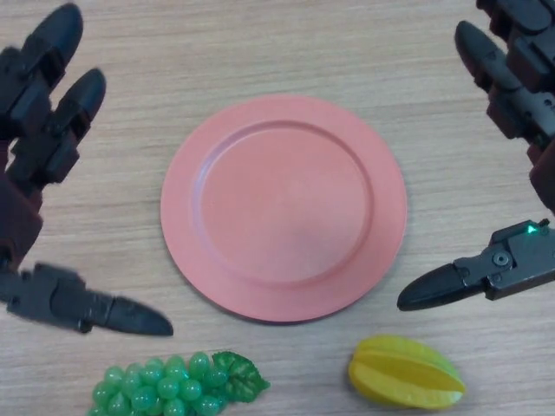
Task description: Pick up the green grapes and place it on the plate
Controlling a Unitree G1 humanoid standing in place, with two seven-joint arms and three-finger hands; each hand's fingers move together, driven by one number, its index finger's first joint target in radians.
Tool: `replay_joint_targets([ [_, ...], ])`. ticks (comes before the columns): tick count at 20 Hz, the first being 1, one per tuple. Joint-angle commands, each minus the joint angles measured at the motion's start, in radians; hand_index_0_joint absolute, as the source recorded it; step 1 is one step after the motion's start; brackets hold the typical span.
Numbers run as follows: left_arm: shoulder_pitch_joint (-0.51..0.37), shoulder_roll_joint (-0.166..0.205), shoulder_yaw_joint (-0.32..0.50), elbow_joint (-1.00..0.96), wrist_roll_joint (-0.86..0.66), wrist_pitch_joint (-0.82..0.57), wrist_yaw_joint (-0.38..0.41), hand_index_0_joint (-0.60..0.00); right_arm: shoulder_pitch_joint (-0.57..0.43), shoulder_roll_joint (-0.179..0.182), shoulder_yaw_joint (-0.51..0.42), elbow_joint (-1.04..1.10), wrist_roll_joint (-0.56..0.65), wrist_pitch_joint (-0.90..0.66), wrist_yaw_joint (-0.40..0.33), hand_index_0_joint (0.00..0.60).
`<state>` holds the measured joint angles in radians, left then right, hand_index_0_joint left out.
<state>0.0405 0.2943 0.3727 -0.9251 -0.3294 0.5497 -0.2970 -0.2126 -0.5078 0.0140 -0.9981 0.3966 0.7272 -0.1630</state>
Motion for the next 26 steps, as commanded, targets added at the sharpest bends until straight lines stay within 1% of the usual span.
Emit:
replay_joint_targets([
  [1,0.086,-0.037,0.038,-0.01,0.127,-0.32,-0.093,0.0,-0.037,0.005,-0.076,-0.049,-0.051,-0.085,0.022,0.0],
  [2,0.112,-0.058,0.031,0.015,0.172,-0.385,-0.117,0.0,-0.037,0.016,-0.071,-0.049,-0.065,-0.081,0.031,0.0],
  [3,0.172,-0.086,0.015,0.085,0.284,-0.548,-0.156,0.0,-0.041,0.04,-0.061,-0.049,-0.094,-0.077,0.05,0.0],
  [4,0.187,-0.092,0.017,0.114,0.315,-0.605,-0.155,0.0,-0.045,0.051,-0.056,-0.049,-0.106,-0.071,0.059,0.0],
  [5,0.212,-0.1,0.008,0.184,0.434,-0.741,-0.118,0.0,-0.052,0.069,-0.042,-0.049,-0.129,-0.057,0.075,0.0],
  [6,0.227,-0.101,0.005,0.206,0.486,-0.785,-0.088,0.0,-0.057,0.079,-0.036,-0.049,-0.142,-0.049,0.082,0.0],
  [7,0.268,-0.103,-0.012,0.248,0.611,-0.881,-0.022,0.0,-0.062,0.099,-0.021,-0.049,-0.169,-0.041,0.096,0.0],
  [8,0.283,-0.104,-0.02,0.273,0.675,-0.926,0.014,0.0,-0.065,0.11,-0.016,-0.049,-0.18,-0.037,0.103,0.0],
  [9,0.322,-0.104,-0.028,0.308,0.786,-0.988,0.062,0.0,-0.073,0.129,-0.007,-0.049,-0.198,-0.028,0.117,0.0],
  [10,0.336,-0.104,-0.033,0.317,0.824,-1.0,0.077,0.0,-0.075,0.136,-0.003,-0.049,-0.206,-0.025,0.123,0.0],
  [11,0.373,-0.104,-0.044,0.324,0.901,-1.017,0.098,0.0,-0.079,0.151,0.004,-0.049,-0.223,-0.021,0.135,0.0],
  [12,0.39,-0.104,-0.047,0.329,0.95,-1.029,0.107,0.0,-0.082,0.158,0.009,-0.049,-0.233,-0.018,0.142,0.0],
  [13,0.423,-0.104,-0.038,0.341,1.063,-1.058,0.106,0.0,-0.087,0.174,0.017,-0.049,-0.25,-0.013,0.154,0.0],
  [14,0.43,-0.104,-0.031,0.35,1.119,-1.071,0.116,0.0,-0.089,0.181,0.02,-0.049,-0.258,-0.011,0.16,0.0],
  [15,0.439,-0.104,-0.021,0.37,1.22,-1.09,0.152,0.0,-0.094,0.196,0.023,-0.049,-0.27,-0.008,0.17,0.0],
  [16,0.44,-0.104,-0.018,0.381,1.262,-1.098,0.177,0.0,-0.093,0.202,0.022,-0.049,-0.272,-0.007,0.174,0.0],
  [17,0.451,-0.104,-0.017,0.402,1.35,-1.117,0.239,0.0,-0.094,0.21,0.021,-0.049,-0.274,-0.005,0.179,0.0],
  [19,0.481,-0.104,-0.029,0.414,1.424,-1.132,0.283,0.0,-0.097,0.214,0.014,-0.049,-0.268,-0.004,0.179,0.0],
  [20,0.493,-0.104,-0.03,0.418,1.434,-1.148,0.287,0.0,-0.097,0.213,0.014,-0.049,-0.268,-0.005,0.178,0.0],
  [21,0.516,-0.104,-0.015,0.43,1.467,-1.209,0.283,0.0,-0.095,0.212,0.014,-0.049,-0.269,-0.008,0.177,0.0],
  [22,0.523,-0.104,-0.006,0.432,1.478,-1.234,0.272,0.0,-0.094,0.212,0.015,-0.049,-0.269,-0.01,0.176,0.0],
  [24,0.529,-0.104,0.002,0.433,1.49,-1.254,0.265,-0.198,-0.092,0.212,0.015,-0.049,-0.268,-0.012,0.176,0.0],
  [25,0.531,-0.104,0.002,0.436,1.503,-1.258,0.261,-0.348,-0.091,0.212,0.013,-0.049,-0.265,-0.013,0.174,0.0],
  [26,0.533,-0.104,-0.014,0.442,1.505,-1.24,0.243,-0.448,-0.089,0.211,0.012,-0.049,-0.261,-0.014,0.172,0.0],
])
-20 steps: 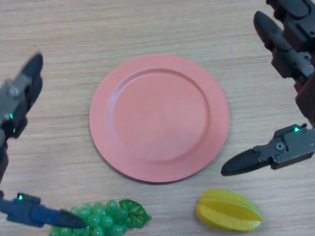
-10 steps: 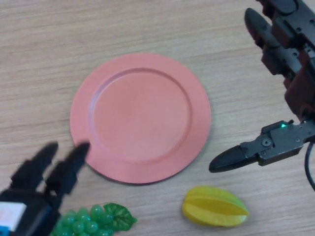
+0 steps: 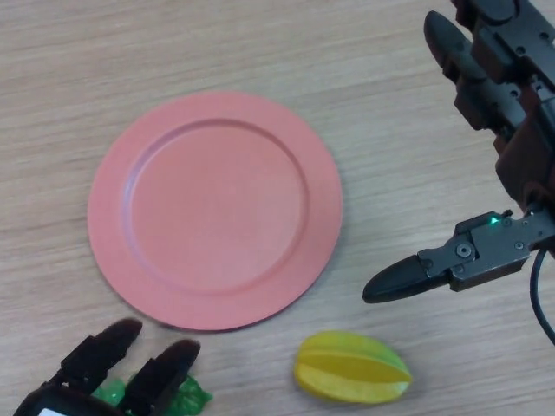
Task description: Pick up the green grapes and place it on the plate
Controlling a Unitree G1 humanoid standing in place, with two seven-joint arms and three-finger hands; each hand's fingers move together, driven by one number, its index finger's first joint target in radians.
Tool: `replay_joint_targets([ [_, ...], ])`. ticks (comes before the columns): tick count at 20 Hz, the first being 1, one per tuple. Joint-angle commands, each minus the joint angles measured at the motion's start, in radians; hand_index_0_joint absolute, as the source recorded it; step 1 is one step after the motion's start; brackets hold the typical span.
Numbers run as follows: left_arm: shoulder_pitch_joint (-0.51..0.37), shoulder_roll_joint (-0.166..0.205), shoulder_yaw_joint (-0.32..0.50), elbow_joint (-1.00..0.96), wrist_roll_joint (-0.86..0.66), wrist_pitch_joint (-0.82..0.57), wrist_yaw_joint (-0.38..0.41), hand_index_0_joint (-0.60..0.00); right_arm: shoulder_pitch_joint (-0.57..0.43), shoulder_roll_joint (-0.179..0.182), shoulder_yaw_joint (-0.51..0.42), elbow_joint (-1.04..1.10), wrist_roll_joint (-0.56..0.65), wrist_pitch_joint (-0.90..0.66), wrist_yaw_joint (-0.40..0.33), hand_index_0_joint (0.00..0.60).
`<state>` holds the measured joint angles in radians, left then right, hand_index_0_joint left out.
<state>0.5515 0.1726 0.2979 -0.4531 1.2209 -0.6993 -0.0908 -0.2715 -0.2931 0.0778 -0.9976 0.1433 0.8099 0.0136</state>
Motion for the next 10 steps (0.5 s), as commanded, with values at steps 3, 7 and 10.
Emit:
replay_joint_targets([
  [3,0.06,0.017,-0.059,-0.041,-0.015,0.211,-0.057,-0.6,-0.023,-0.014,-0.053,-0.05,0.021,-0.096,-0.027,0.0],
  [7,0.132,0.025,-0.054,-0.092,-0.269,0.227,-0.331,-0.6,-0.021,-0.036,-0.053,-0.05,0.063,-0.103,-0.068,0.0],
  [10,0.106,0.019,-0.01,-0.128,-0.228,0.186,-0.234,-0.6,-0.019,-0.06,-0.05,-0.05,0.088,-0.108,-0.093,0.0],
])
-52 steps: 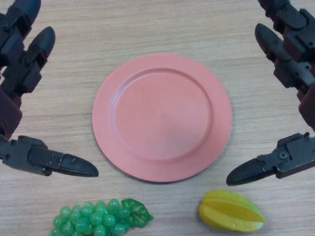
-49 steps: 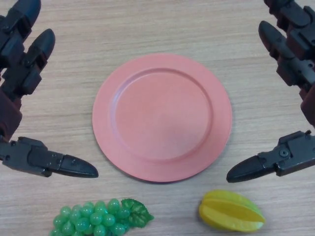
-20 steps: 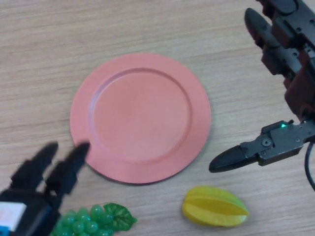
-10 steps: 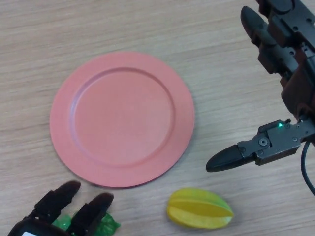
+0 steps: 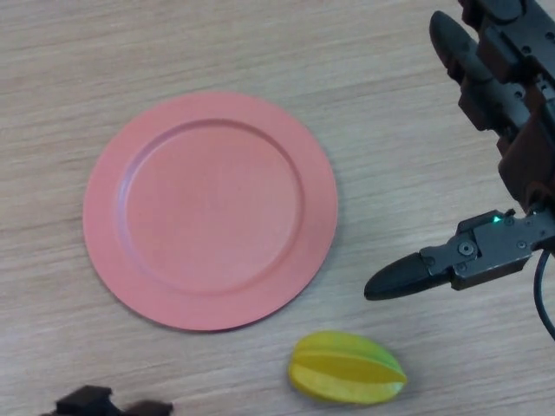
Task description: Pick up the green grapes and place it on the plate
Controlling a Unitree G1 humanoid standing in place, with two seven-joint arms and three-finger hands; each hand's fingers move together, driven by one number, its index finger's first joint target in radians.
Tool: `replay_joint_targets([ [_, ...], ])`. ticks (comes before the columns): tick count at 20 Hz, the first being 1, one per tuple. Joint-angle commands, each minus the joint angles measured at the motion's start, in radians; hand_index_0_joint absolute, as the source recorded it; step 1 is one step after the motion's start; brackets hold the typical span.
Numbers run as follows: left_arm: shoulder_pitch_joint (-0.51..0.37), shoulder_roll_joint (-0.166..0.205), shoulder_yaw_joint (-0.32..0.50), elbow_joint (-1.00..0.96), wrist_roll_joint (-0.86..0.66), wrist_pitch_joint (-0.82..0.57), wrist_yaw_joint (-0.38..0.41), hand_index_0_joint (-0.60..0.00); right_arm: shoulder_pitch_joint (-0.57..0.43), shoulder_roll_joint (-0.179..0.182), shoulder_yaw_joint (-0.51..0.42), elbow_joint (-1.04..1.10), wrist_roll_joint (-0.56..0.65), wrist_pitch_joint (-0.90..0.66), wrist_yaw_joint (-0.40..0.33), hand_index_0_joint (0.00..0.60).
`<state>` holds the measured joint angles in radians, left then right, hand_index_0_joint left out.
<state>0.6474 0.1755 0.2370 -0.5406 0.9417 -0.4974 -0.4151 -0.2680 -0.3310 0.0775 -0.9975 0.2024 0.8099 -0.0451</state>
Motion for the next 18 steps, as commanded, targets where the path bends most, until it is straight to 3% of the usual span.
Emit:
replay_joint_targets([
  [1,-0.016,0.015,0.065,-0.048,0.116,-0.043,0.196,-0.6,-0.021,-0.031,-0.05,-0.05,0.044,-0.114,-0.047,0.0],
  [4,-0.086,0.019,0.181,-0.085,0.096,-0.2,0.216,-0.6,-0.024,-0.054,-0.051,-0.05,0.076,-0.121,-0.076,0.0],
  [8,-0.318,0.032,0.268,-0.148,-0.065,-0.196,0.099,-0.6,-0.019,-0.084,-0.039,-0.05,0.098,-0.141,-0.11,0.0],
  [9,-0.392,0.057,0.261,-0.178,-0.175,-0.128,-0.007,-0.6,-0.023,-0.093,-0.034,-0.05,0.107,-0.141,-0.121,0.0],
  [11,-0.514,0.088,0.229,-0.231,-0.276,0.029,-0.103,-0.6,-0.025,-0.109,-0.031,-0.05,0.125,-0.145,-0.139,0.0],
  [15,-0.687,0.197,0.147,-0.193,-0.192,0.141,-0.034,-0.6,-0.023,-0.122,-0.017,-0.05,0.123,-0.158,-0.152,0.0],
  [16,-0.701,0.212,0.128,-0.183,-0.173,0.146,-0.034,-0.6,-0.024,-0.122,-0.018,-0.05,0.123,-0.158,-0.151,0.0],
  [17,-0.702,0.252,0.121,-0.163,-0.16,0.108,-0.049,-0.6,-0.021,-0.12,-0.018,-0.05,0.12,-0.163,-0.149,0.0],
  [18,-0.702,0.256,0.123,-0.161,-0.159,0.102,-0.05,-0.55,-0.02,-0.12,-0.019,-0.05,0.119,-0.164,-0.149,0.0],
])
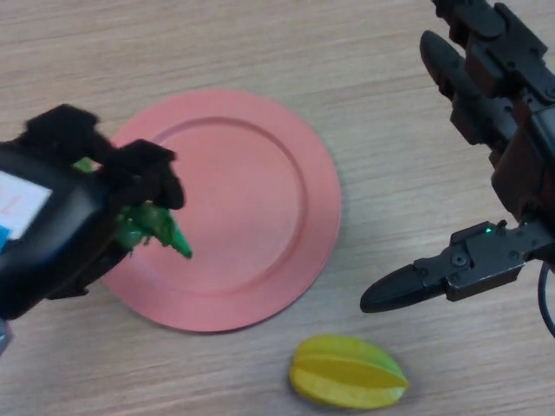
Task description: Pick up the green grapes and place it on the plate
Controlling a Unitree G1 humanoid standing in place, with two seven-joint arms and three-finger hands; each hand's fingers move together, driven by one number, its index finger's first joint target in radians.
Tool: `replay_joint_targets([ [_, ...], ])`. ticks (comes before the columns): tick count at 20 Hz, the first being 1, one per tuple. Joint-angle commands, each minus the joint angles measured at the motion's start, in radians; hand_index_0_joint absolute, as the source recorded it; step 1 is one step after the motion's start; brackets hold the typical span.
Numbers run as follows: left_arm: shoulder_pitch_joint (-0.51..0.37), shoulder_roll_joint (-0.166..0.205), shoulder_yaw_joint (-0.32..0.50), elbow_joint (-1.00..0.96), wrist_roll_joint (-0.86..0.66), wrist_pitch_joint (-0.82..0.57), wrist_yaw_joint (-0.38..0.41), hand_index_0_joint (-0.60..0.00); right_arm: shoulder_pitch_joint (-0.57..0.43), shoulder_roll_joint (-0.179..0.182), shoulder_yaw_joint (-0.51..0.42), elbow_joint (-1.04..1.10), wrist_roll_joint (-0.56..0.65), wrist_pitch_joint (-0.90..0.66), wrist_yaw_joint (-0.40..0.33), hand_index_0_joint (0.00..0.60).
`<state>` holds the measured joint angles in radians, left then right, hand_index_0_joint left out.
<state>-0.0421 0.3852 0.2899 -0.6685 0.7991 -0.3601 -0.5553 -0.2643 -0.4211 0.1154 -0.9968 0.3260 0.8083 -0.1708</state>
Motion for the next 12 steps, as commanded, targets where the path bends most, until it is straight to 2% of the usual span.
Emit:
replay_joint_targets([
  [1,-0.018,0.046,0.072,-0.032,-0.018,-0.035,0.092,-0.399,-0.022,-0.029,-0.058,-0.05,-0.005,-0.163,-0.022,0.0],
  [2,-0.026,0.043,0.071,-0.032,-0.022,-0.027,0.095,-0.3,-0.022,-0.028,-0.06,-0.05,-0.006,-0.162,-0.02,0.0],
  [3,-0.048,0.034,0.062,-0.035,-0.042,0.004,0.116,-0.15,-0.02,-0.027,-0.065,-0.05,-0.009,-0.161,-0.015,0.0],
  [4,-0.073,0.029,0.054,-0.033,-0.06,0.031,0.159,-0.05,-0.017,-0.025,-0.069,-0.05,-0.015,-0.161,-0.009,0.0],
  [5,-0.097,0.037,0.049,-0.027,-0.078,0.055,0.217,0.0,-0.017,-0.019,-0.072,-0.05,-0.022,-0.154,-0.002,0.0],
  [9,-0.107,0.062,0.074,-0.019,-0.155,0.059,0.27,0.0,-0.028,0.001,-0.059,-0.05,-0.055,-0.136,0.018,0.0],
  [12,-0.098,0.023,0.062,-0.039,-0.317,0.166,0.266,0.0,-0.023,0.028,-0.049,-0.05,-0.095,-0.134,0.048,0.0],
])
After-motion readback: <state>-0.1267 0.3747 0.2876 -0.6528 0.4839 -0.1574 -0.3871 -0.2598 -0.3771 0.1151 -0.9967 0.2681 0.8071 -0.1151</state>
